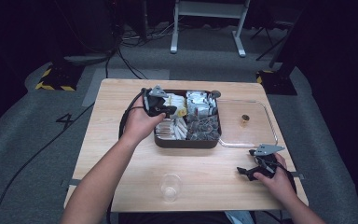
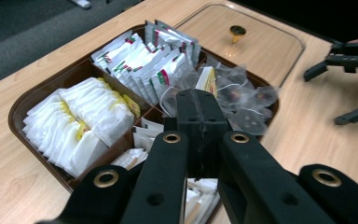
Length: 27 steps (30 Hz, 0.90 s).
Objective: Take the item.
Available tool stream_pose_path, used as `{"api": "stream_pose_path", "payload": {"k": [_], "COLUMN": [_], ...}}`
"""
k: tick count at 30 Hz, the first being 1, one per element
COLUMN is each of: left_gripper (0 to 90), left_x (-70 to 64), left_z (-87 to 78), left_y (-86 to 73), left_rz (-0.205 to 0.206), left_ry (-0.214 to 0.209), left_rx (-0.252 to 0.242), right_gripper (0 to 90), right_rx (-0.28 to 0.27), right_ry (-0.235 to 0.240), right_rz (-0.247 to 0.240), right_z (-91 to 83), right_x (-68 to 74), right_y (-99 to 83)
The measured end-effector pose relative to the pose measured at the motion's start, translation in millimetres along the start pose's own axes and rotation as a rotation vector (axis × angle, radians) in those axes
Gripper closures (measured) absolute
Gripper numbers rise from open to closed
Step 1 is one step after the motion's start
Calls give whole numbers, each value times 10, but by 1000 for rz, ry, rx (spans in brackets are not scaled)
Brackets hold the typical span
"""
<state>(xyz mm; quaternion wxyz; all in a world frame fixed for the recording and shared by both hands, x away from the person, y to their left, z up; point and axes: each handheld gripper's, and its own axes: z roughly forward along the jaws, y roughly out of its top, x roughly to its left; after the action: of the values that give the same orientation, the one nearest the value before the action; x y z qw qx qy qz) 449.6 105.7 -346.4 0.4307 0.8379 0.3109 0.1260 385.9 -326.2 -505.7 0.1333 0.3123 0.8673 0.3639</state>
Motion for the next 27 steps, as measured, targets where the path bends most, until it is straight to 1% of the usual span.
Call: {"api": "stream_pose_path", "payload": {"k": [1,2,3,8,9,11,12,16,17,21,23,24,27], "left_gripper": [900,900,900,900,900,900,900,900,900,900,900,900,900], "left_x": [-58,-58,-86,-223,-252,-299,-328,-447,-481,-623,-699,-728,-821], "left_z": [-74,-74,-108,-249,-274,-336,-363,-469,-494,-572,-588,-598,-618], "left_y": [-32,-32,-51,-163,-188,-233,-258,-346,-368,-466,-516,-536,-593], "left_rz": [2,2,-7,-6,-10,-5,-8,1,-3,3,6,15,8], "left_ry": [4,4,-5,-24,-27,-32,-36,-46,-54,-65,-74,-74,-87], "left_rx": [-8,-8,-16,-38,-49,-61,-70,-82,-87,-104,-106,-103,-116], "right_gripper": [15,15,15,15,15,15,15,15,16,15,15,15,15], "right_rx": [0,0,0,0,0,0,0,1,0,1,1,1,1], "right_ry": [0,0,0,0,0,0,0,-4,-7,-11,-10,-11,-11], "right_rz": [0,0,0,0,0,0,0,3,5,10,11,10,10], "right_z": [0,0,0,0,0,0,0,-2,-4,-8,-8,-8,-8], "right_x": [0,0,0,0,0,0,0,5,8,17,18,17,17], "right_y": [0,0,0,0,0,0,0,-2,-3,-6,-6,-6,-6]}}
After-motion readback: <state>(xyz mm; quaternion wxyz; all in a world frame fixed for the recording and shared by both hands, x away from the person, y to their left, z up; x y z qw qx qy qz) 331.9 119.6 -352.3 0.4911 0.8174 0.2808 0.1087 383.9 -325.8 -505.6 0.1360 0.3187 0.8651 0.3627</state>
